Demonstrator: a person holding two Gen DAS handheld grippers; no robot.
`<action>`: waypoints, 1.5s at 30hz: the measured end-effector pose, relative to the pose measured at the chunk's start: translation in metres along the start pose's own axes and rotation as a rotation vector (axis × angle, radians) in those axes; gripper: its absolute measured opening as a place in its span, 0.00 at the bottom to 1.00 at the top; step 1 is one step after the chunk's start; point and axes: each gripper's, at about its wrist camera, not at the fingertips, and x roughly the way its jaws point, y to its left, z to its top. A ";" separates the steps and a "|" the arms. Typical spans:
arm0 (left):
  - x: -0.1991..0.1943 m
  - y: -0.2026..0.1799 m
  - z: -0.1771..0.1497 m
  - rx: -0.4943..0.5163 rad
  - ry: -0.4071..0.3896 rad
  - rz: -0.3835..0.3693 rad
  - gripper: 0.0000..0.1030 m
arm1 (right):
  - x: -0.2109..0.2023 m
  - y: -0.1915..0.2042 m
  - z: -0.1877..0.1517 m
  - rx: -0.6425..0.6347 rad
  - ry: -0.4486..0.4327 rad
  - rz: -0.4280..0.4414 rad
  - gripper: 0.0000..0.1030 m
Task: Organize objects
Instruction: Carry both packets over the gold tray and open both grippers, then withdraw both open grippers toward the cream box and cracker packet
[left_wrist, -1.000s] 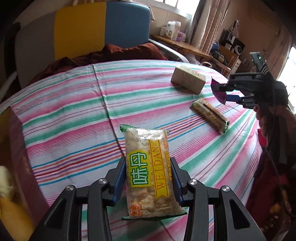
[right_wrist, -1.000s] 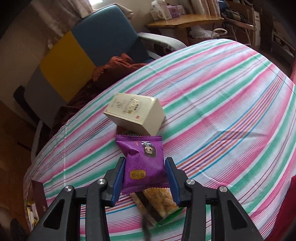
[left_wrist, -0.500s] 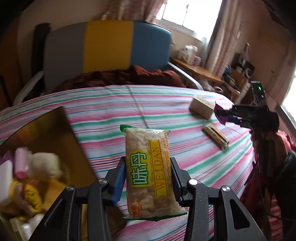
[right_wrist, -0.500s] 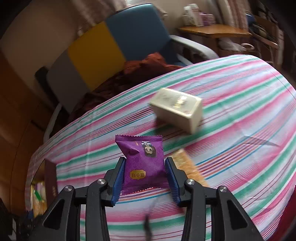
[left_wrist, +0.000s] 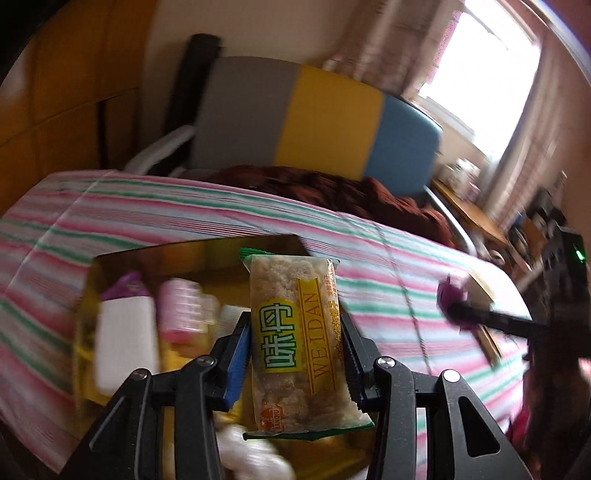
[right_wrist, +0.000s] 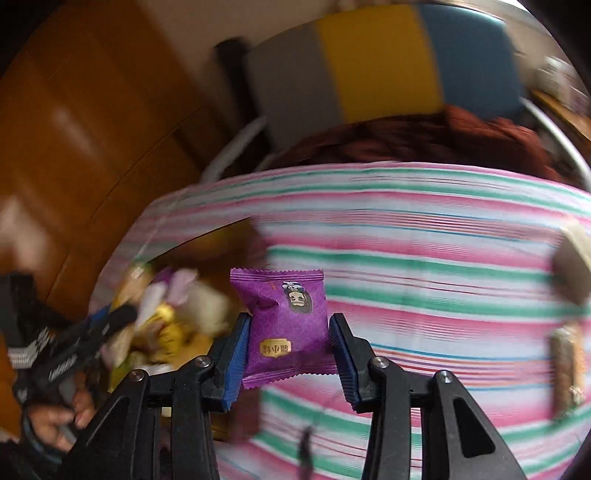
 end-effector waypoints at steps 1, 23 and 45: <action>0.001 0.009 0.003 -0.014 -0.001 0.015 0.43 | 0.013 0.020 0.002 -0.034 0.024 0.018 0.42; 0.062 0.075 0.019 -0.191 0.098 0.040 0.52 | 0.123 0.080 0.017 -0.152 0.174 -0.101 0.50; -0.029 0.038 -0.020 0.027 -0.106 0.231 0.67 | 0.057 0.111 -0.018 -0.225 0.008 -0.174 0.74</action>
